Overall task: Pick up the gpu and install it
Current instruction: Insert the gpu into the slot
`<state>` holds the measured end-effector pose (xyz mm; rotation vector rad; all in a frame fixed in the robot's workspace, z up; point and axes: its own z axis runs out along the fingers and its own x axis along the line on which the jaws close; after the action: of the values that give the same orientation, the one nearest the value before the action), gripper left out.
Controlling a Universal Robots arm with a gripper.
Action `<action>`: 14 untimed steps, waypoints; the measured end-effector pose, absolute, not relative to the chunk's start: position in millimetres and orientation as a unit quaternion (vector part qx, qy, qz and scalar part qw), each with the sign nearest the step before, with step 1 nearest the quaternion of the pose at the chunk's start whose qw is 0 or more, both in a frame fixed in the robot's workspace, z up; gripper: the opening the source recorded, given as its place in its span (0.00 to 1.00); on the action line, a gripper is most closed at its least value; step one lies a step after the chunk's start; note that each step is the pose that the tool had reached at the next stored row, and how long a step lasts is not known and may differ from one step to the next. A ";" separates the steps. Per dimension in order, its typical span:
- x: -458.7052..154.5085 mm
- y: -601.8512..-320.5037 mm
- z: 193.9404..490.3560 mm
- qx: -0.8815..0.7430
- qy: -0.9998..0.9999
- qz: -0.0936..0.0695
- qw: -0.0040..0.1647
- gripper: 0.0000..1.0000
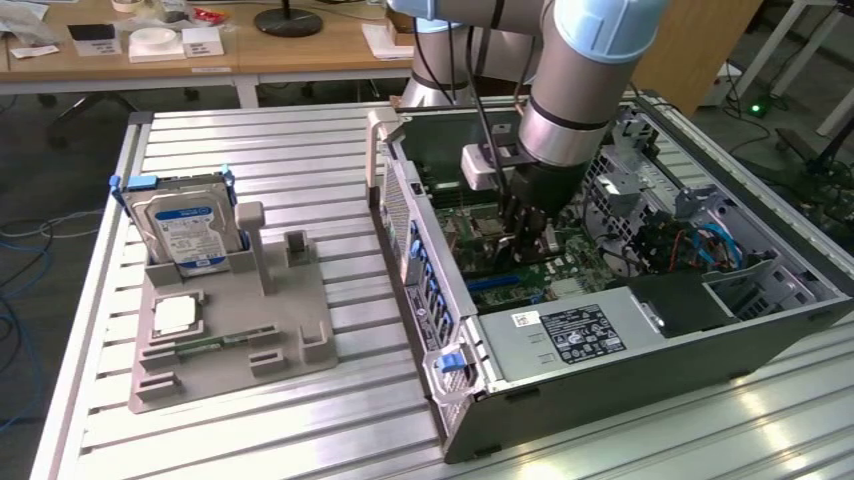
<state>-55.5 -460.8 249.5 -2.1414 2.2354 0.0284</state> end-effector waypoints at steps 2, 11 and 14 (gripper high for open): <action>-55.5 -461.1 247.9 -0.692 0.722 0.010 0.022 0.28; -55.7 -461.4 242.0 -0.692 0.722 0.012 0.020 0.28; -56.8 -461.4 240.0 -0.692 0.722 0.012 0.020 0.28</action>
<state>-56.8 -461.4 240.0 -2.1457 2.2403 0.0379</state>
